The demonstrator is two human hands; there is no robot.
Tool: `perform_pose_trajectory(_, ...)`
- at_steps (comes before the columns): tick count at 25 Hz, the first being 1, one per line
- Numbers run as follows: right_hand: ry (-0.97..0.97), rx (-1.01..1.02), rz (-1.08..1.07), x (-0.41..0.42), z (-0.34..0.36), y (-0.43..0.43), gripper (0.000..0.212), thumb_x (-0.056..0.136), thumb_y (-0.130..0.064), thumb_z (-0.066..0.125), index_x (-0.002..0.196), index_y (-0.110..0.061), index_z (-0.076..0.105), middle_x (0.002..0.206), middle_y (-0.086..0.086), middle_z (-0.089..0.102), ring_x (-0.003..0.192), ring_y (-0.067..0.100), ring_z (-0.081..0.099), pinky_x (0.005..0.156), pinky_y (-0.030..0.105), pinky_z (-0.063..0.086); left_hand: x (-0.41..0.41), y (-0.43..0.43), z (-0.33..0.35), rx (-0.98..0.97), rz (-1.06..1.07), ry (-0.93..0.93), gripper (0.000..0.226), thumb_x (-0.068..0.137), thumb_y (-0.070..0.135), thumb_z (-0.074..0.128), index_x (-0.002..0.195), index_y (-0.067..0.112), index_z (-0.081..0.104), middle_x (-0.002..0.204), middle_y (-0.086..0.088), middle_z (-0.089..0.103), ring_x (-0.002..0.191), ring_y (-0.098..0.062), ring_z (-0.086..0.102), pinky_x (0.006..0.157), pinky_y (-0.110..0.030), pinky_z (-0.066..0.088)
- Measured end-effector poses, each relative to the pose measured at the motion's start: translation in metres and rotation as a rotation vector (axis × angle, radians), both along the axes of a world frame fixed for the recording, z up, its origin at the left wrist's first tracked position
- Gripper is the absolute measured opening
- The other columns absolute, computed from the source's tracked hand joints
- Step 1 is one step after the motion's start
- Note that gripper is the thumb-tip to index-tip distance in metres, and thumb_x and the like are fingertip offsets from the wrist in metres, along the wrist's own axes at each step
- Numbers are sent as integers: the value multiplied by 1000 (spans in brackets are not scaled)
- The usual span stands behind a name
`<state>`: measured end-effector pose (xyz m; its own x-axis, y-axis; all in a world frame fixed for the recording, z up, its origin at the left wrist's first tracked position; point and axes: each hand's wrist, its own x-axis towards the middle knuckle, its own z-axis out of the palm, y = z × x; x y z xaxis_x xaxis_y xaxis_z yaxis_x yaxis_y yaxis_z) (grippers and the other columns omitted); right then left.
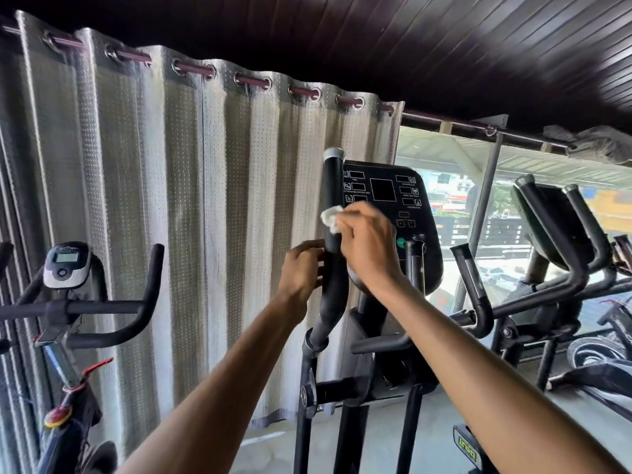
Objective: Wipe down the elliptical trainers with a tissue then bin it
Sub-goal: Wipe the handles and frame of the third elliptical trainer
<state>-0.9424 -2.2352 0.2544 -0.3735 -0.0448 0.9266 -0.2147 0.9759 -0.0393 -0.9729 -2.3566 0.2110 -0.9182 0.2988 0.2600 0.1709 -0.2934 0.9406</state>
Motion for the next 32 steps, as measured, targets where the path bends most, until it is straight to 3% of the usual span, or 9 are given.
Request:
perform_pose_trajectory(2,-7,-32,-30,-8,15,1,15,85,2,67,85,-7,78,94,6,68,75,26,66,65,38,57,0,0,-8,-22,-12,-3,33,98,3,40,111,10,70,99,-10,78,87,-23,72,66,-27,57)
perform_pose_trajectory(4,-69,105,-36,-7,21,1,14,87,1,66,93,-4,77,97,8,66,80,26,66,71,39,59,1,0,-15,-9,-39,-17,30,100,6,42,107,7,71,96,-12,76,89,-28,72,66,-29,57)
perform_pose_trajectory(7,-192,336,-30,-4,39,5,16,90,-1,69,103,-6,78,98,8,64,81,22,65,79,34,59,-4,1,-25,39,-112,-36,32,103,14,43,115,-1,68,110,-26,74,104,-46,71,82,-41,57)
perform_pose_trajectory(10,-271,446,-107,-12,54,3,15,88,0,71,98,-6,79,94,4,61,78,16,57,81,31,58,-5,6,-35,91,-142,-80,36,106,16,42,116,-10,65,111,-33,71,109,-51,67,90,-48,57)
perform_pose_trajectory(14,-509,801,-82,-7,46,-9,9,84,-1,74,85,-10,77,84,-4,53,80,9,40,73,18,36,-10,11,-45,179,-130,-79,30,102,8,45,91,1,72,94,-29,73,99,-44,70,97,-53,53)
perform_pose_trajectory(18,-462,782,-234,-30,88,-14,6,90,-6,73,96,-8,75,90,-6,47,89,11,49,93,24,50,-11,9,-49,176,-153,-58,27,101,9,46,85,8,68,77,-12,68,77,-26,64,74,-34,48)
perform_pose_trajectory(21,-495,729,-240,-39,94,-21,7,89,0,70,93,-6,71,92,-3,49,88,13,54,95,34,54,-11,8,-49,208,-170,-61,23,100,3,45,90,5,65,73,-8,64,69,-21,60,62,-25,48)
perform_pose_trajectory(25,-581,858,-204,-13,70,-18,13,89,-3,67,90,-12,76,92,-1,62,84,15,56,89,28,51,-13,9,-50,246,-184,-85,18,93,7,50,87,7,67,85,-18,65,83,-28,61,75,-31,49)
perform_pose_trajectory(32,-299,622,-17,25,7,-8,10,85,0,74,89,-8,78,95,2,67,83,20,57,78,28,53,-6,6,-48,208,-141,-68,34,101,1,45,80,13,69,81,-12,67,75,-17,64,64,-21,49)
